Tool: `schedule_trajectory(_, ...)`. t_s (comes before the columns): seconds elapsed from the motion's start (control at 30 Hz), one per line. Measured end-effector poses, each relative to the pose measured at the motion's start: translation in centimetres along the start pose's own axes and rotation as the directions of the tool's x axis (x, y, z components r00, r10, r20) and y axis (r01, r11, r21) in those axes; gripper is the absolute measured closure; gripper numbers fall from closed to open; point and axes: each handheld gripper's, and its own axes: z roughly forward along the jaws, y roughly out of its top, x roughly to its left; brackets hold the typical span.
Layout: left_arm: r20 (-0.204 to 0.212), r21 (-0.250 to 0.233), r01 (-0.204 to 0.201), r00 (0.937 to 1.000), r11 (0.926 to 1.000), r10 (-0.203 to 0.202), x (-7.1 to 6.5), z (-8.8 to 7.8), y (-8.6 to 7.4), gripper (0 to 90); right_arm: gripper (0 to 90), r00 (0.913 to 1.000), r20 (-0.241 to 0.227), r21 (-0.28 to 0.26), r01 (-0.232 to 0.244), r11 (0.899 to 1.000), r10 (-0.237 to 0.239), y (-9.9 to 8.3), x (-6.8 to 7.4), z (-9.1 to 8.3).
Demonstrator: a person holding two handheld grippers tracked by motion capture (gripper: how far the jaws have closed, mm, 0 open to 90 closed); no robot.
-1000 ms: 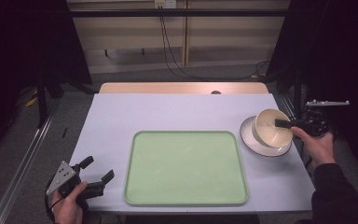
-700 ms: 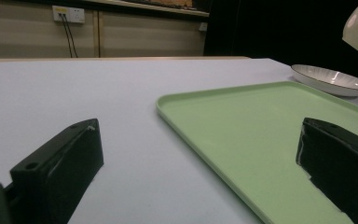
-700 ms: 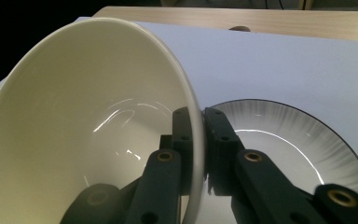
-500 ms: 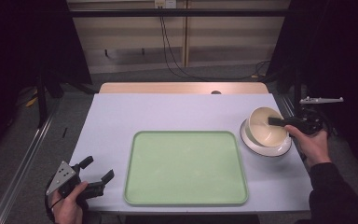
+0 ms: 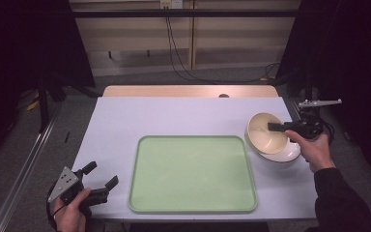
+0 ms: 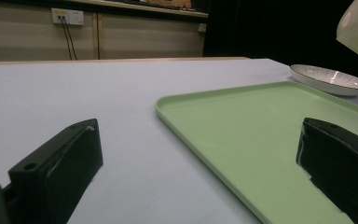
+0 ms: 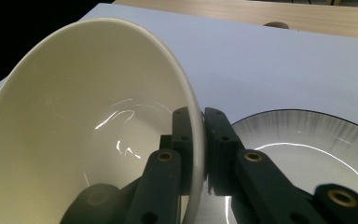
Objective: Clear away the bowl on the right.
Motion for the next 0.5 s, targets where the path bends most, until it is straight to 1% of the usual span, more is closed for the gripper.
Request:
schedule_trajectory(0.23, -0.007, 0.0, 0.001, 1.0, 1.0, -0.001, 0.0, 0.0, 0.0, 0.3, 83.8, 1.0, -0.01, -0.005, 0.0, 1.0, 0.0, 0.6, 0.6, 0.5)
schedule_trajectory(0.27, -0.008, -0.004, 0.005, 1.0, 1.0, -0.005, 0.0, 0.0, 0.0, 0.3, 83.8, 0.9999, -0.014, -0.001, 0.002, 1.0, -0.002, 0.7, 0.8, 0.6)
schedule_trajectory(0.4, -0.001, 0.002, 0.001, 1.0, 1.0, -0.001, 0.0, 0.0, 0.0, 0.4, 83.8, 0.9999, -0.007, 0.004, 0.009, 1.0, -0.009, 1.0, 1.1, 1.1)
schedule_trajectory(0.43, -0.003, 0.002, 0.003, 1.0, 1.0, -0.003, 0.0, 0.0, 0.0, 0.4, 83.8, 0.9999, -0.015, 0.008, 0.004, 1.0, -0.004, 1.1, 1.2, 1.2)
schedule_trajectory(0.5, -0.008, 0.0, 0.0, 1.0, 1.0, 0.0, 0.0, 0.0, 0.0, 0.5, 83.8, 0.9999, -0.013, 0.013, 0.005, 1.0, -0.005, 1.2, 1.3, 1.5)
